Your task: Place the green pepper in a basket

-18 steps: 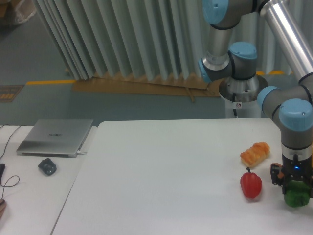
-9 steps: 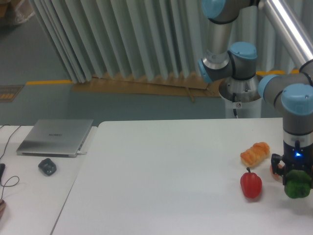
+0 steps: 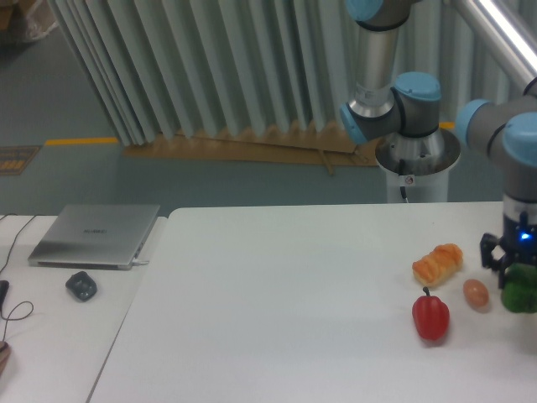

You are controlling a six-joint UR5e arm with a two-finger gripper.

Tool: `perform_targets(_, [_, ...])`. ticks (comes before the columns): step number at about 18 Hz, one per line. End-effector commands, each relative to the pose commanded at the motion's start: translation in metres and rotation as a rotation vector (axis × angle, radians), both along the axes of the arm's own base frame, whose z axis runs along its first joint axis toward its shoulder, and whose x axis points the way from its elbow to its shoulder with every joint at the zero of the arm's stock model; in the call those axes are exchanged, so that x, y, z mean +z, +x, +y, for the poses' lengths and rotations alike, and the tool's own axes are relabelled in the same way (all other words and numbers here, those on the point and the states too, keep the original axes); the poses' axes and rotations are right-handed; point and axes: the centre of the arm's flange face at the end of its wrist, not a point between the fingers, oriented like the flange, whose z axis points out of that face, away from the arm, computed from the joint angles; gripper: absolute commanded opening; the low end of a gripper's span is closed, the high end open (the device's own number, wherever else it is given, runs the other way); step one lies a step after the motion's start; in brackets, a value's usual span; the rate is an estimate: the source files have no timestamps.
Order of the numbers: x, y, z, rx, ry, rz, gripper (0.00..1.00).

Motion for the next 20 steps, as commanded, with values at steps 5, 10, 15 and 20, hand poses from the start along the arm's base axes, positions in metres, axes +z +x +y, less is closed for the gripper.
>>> perform_targets(5, [0.001, -0.021, -0.029, -0.156, -0.031, 0.004, 0.48])
perform_targets(10, [0.0, -0.039, -0.057, -0.328, -0.064, -0.007, 0.48])
perform_targets(15, [0.01, -0.051, -0.093, -0.592, -0.09, -0.013, 0.48])
perform_targets(20, [0.009, -0.065, -0.118, -0.749, -0.106, -0.005, 0.48])
